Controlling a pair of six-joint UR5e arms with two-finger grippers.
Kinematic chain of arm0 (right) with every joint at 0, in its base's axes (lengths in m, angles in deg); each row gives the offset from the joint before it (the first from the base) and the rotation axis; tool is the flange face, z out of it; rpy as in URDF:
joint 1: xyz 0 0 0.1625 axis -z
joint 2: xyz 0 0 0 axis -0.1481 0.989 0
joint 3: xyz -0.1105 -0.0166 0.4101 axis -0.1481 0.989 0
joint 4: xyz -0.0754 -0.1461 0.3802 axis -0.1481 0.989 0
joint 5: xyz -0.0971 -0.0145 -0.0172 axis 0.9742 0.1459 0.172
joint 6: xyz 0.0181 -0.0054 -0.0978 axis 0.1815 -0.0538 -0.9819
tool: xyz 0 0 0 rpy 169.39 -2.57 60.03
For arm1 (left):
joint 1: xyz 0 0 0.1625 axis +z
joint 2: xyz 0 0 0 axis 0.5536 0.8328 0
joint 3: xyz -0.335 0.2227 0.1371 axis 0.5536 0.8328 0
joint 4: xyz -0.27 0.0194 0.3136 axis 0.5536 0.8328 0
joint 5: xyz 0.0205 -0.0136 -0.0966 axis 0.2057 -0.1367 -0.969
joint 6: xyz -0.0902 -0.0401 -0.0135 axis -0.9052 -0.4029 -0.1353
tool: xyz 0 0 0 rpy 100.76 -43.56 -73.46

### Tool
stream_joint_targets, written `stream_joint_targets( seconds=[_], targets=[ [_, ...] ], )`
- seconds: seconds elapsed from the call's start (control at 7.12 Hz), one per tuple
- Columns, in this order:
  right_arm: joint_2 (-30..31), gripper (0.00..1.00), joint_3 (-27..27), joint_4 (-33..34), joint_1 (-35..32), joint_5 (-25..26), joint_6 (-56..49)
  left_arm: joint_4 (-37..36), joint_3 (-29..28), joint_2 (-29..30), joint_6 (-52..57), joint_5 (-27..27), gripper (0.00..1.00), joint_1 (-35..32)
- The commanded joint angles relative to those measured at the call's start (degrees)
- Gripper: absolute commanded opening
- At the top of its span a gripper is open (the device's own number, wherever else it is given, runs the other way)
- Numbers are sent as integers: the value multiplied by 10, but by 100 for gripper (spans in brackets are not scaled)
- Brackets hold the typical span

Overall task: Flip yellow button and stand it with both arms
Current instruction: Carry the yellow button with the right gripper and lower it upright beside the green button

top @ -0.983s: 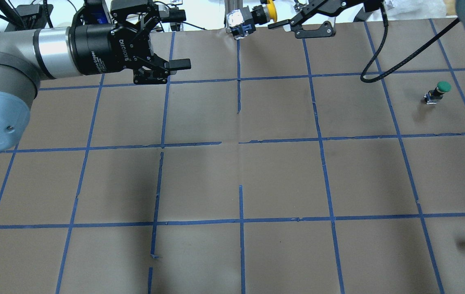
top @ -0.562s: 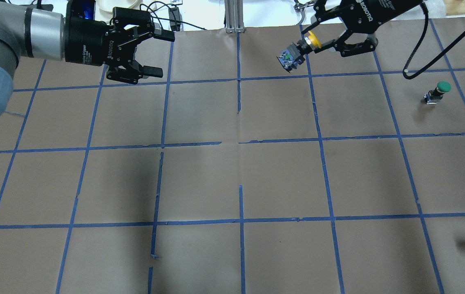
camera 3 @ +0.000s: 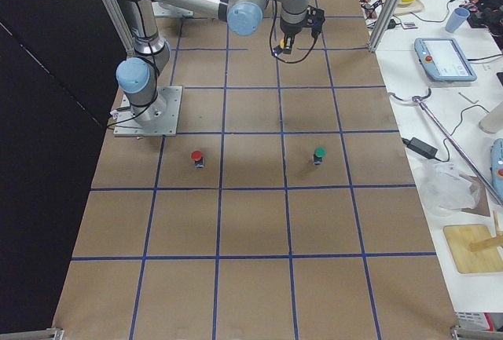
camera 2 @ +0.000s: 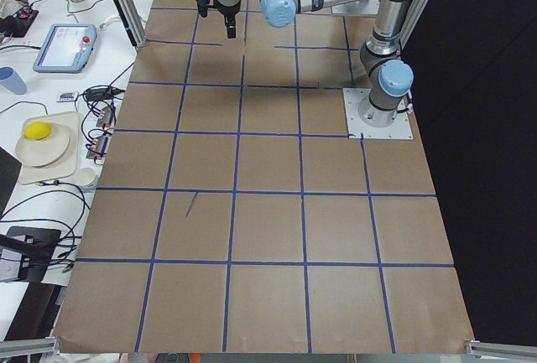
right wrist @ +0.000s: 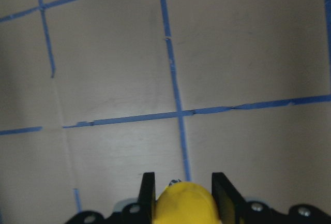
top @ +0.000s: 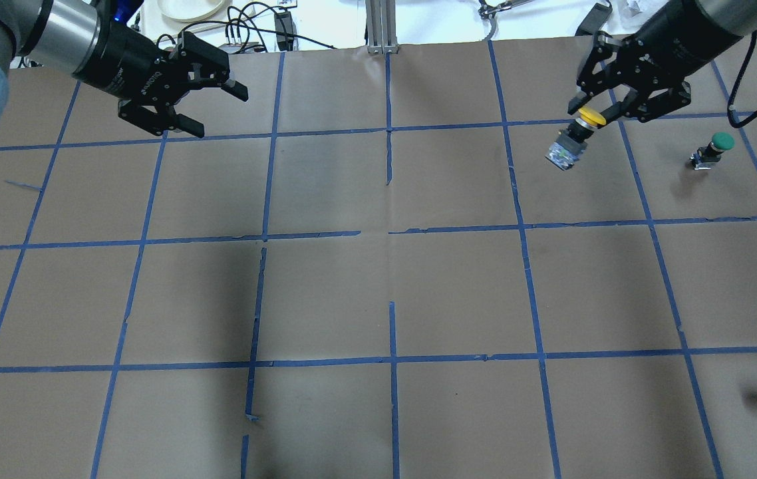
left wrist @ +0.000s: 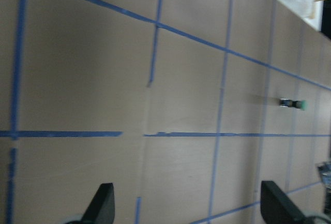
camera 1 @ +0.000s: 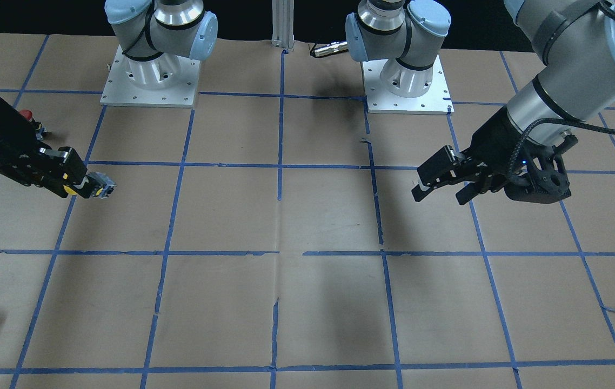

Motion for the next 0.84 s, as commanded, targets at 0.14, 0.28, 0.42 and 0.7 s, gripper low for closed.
stream_joint_targets(
  seconds=[0.14,0.28,0.42,0.7],
  targets=[
    [-1,8,-120,149,110,46,-265,0,-14,14,16,188,99,-23],
    [-1,8,-148,220,138,50,-360,5,-23,15,16,192,100,-26],
    [-4,7,-178,281,165,48,-454,38,-56,15,15,184,100,-28],
    [-26,7,-226,384,215,39,-536,109,-109,21,13,159,100,-61]
  ],
)
